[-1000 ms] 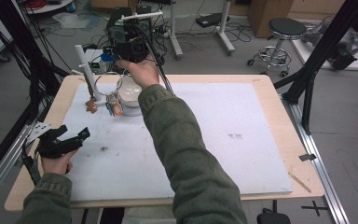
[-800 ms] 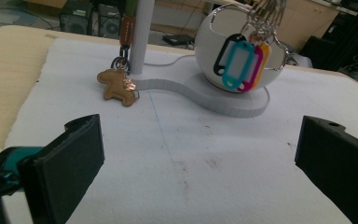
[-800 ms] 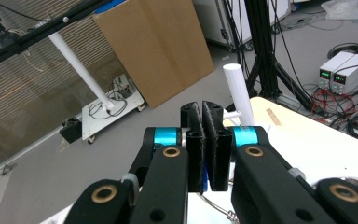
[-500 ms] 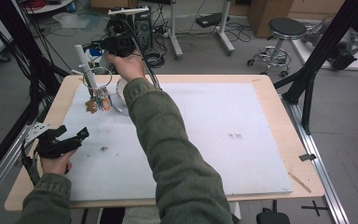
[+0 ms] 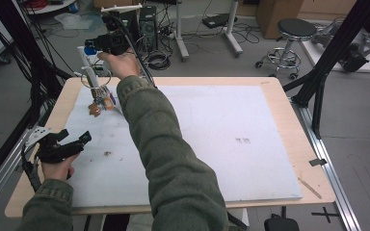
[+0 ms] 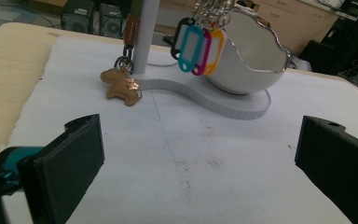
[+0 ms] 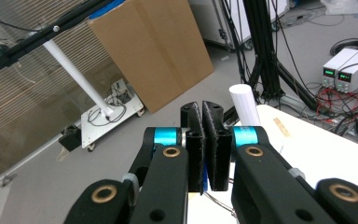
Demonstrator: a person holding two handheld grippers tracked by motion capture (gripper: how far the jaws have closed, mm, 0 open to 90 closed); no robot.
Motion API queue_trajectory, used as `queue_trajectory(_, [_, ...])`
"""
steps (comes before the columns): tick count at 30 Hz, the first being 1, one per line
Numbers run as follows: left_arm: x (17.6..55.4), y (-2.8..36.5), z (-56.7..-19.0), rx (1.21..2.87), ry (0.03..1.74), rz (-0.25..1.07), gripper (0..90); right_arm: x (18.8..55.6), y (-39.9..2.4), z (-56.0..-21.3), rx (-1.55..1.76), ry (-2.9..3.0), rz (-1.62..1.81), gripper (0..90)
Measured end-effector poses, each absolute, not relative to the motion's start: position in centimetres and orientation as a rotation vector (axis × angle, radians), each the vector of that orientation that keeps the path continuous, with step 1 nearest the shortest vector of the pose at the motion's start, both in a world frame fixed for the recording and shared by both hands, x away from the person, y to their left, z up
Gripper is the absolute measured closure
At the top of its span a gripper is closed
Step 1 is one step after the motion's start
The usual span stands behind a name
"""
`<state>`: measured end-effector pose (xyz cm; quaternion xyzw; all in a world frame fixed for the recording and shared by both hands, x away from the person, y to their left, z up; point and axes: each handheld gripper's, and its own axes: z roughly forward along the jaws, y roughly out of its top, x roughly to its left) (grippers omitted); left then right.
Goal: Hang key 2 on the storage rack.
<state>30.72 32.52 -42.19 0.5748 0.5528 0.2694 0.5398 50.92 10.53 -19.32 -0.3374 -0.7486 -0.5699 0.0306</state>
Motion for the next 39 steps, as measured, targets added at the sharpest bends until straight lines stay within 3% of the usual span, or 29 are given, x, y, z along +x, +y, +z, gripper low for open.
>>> queue_trajectory(26, [30.9,32.8,-42.3,1.352,1.32,0.641,1.7,54.0,13.5,-21.9,-1.11,-2.188,-1.782,88.2])
queue_trajectory(39, [31.0,32.9,-42.3,1.358,1.319,0.645,1.7,54.3,14.0,-20.9,-1.118,-2.202,-1.788,88.2])
